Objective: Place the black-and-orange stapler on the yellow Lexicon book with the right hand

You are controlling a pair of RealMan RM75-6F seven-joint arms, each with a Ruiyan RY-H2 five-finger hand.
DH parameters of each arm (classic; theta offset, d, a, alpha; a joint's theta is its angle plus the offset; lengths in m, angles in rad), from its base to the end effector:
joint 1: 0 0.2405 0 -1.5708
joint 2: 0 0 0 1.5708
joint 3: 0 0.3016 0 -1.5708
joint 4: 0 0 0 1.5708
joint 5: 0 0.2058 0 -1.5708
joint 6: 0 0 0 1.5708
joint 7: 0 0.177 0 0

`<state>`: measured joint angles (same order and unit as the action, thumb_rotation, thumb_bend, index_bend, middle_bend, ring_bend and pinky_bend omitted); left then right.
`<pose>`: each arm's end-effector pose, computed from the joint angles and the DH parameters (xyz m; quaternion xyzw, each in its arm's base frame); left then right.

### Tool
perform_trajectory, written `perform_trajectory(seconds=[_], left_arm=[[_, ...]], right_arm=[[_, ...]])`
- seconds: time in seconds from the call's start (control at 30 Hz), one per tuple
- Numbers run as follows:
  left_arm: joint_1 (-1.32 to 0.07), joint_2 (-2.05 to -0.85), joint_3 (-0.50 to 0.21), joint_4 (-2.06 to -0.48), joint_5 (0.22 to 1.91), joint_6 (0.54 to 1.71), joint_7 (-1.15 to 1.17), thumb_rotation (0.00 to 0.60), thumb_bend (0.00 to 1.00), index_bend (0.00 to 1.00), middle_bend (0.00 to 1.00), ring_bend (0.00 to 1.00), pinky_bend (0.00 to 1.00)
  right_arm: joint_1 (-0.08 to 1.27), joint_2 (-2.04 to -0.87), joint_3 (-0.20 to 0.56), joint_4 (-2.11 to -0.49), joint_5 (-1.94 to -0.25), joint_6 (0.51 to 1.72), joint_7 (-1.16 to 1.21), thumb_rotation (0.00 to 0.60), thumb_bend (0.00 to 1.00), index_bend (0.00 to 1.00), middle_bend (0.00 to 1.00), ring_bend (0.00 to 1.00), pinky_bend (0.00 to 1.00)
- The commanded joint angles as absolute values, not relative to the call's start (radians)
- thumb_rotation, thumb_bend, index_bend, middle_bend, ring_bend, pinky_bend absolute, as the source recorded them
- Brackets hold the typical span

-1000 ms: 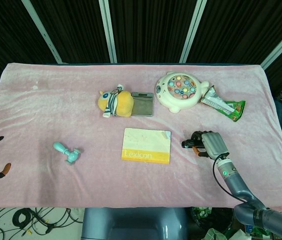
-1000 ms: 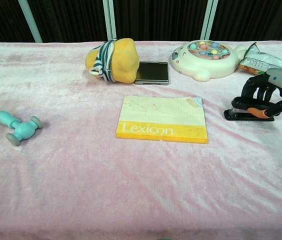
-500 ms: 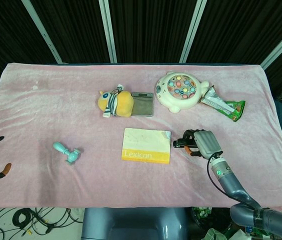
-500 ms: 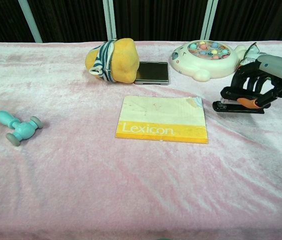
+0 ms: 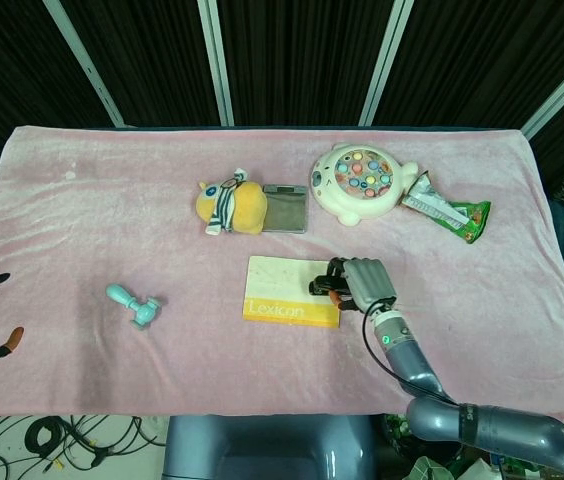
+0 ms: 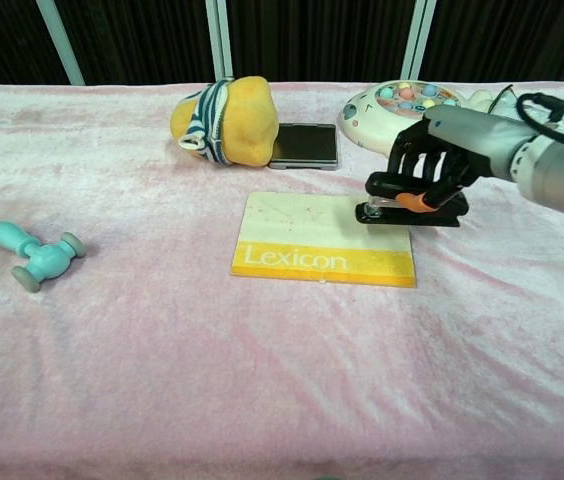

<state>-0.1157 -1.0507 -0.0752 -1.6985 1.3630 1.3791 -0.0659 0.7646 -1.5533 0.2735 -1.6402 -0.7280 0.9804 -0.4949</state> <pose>-0.3555 0.2303 0.1945 -0.5556 -0.4573 -0.3797 0.5815 -0.1614 -0.4019 -0.0259 0.6764 -0.5008 0.3477 0.4133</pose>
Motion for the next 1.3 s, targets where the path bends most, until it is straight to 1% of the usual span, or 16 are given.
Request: perform_trajectory(seconds=[0.03,0.23,0.7,0.87,0.93,1.0,1.1,1.3], left_arm=[[-0.116,-1.05,-0.075,-1.698,1.362,1.378,-0.069,0.6,0.32,0.14,0.03,0.0,0.14],[-0.117,-1.047,-0.075,-1.698,1.362,1.374,-0.076,0.6,0.32,0.14,0.03,0.0,0.14],[-0.117,-1.047,-0.074,-1.7,1.364,1.375,-0.078,0.6,0.32,0.14,0.03,0.0,0.14],[-0.117,-1.046,-0.075,-1.7,1.361,1.375,-0.08,0.6,0.32,0.14,0.03,0.0,0.14],[-0.117,-1.046,-0.075,-1.7,1.362,1.374,-0.079,0.6,0.31,0.14,0.03,0.0,0.14],[-0.117,-1.046,-0.074,-1.699,1.363,1.375,-0.08,0.6,0.32,0.14,0.03,0.0,0.14],[-0.116,-1.046,-0.074,-1.699,1.362,1.375,-0.082,0.6,0.32,0.14,0.03,0.0,0.14],[-0.117,-1.046,-0.075,-1.701,1.36,1.374,-0.078,0.6,0.32,0.14,0.03,0.0,0.14]], right_arm=[[0.837,-1.638,0.302,-1.61,-0.63,1.023,-0.58,0.6,0.39,0.57,0.49,0.49,0.44],[0.881,-1.711,0.323,-1.565,-0.587,1.048,-0.596,0.6,0.39,0.57,0.49,0.49,0.44],[0.912,-1.801,0.328,-1.483,-0.619,1.069,-0.572,0.6,0.39,0.57,0.49,0.49,0.44],[0.917,-1.827,0.331,-1.457,-0.634,1.068,-0.553,0.6,0.39,0.56,0.44,0.45,0.44],[0.919,-1.833,0.332,-1.446,-0.644,1.07,-0.549,0.6,0.38,0.52,0.4,0.42,0.44],[0.918,-1.836,0.329,-1.44,-0.651,1.074,-0.549,0.6,0.36,0.44,0.36,0.39,0.43],[0.915,-1.833,0.32,-1.442,-0.645,1.074,-0.561,0.6,0.32,0.35,0.29,0.33,0.39],[0.918,-1.824,0.317,-1.461,-0.585,1.076,-0.613,0.6,0.27,0.29,0.22,0.26,0.32]])
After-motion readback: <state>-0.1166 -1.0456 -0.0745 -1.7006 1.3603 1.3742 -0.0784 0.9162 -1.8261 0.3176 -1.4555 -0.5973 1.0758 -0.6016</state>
